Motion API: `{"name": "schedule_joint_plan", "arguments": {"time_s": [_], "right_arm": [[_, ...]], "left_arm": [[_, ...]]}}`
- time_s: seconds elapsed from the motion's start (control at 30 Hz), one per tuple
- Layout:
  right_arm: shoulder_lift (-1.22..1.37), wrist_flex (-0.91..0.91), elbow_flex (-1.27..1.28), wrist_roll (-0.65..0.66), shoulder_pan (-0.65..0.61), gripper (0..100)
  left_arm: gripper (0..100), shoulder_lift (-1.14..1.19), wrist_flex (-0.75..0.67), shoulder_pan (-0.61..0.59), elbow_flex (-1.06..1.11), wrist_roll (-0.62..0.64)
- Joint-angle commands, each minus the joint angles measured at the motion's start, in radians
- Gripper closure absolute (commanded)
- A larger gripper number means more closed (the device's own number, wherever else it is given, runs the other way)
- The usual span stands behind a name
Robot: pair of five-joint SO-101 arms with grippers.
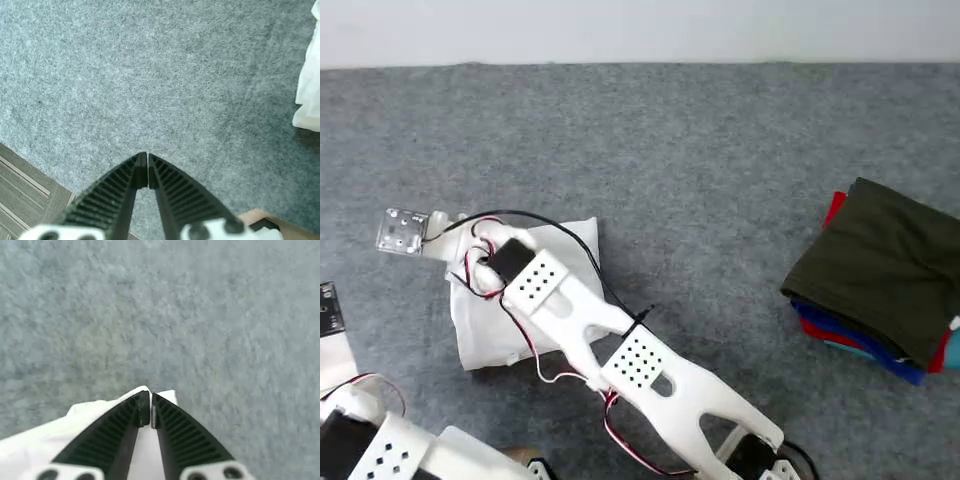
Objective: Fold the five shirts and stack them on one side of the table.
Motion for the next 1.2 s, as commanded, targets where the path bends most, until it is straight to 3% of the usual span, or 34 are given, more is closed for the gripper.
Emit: {"name": "schedule_joint_plan", "arguments": {"time_s": [0.0, 0.57, 0.93, 1.17], "right_arm": [[-0.125, 0.090, -0.054, 0.008, 0.053, 98.9], [-0.315, 0.690, -0.046, 0.006, 0.191, 98.9], [-0.165, 0.687, -0.048, 0.006, 0.384, 98.9], [-0.076, 0.687, -0.049, 0.011, 0.424, 98.9]], "left_arm": [[98, -0.006, -0.021, 0.000, -0.012, 0.009], [98, -0.006, -0.034, 0.002, -0.008, 0.009], [98, -0.006, -0.034, 0.002, -0.008, 0.009], [98, -0.006, -0.034, 0.002, -0.008, 0.009]]}}
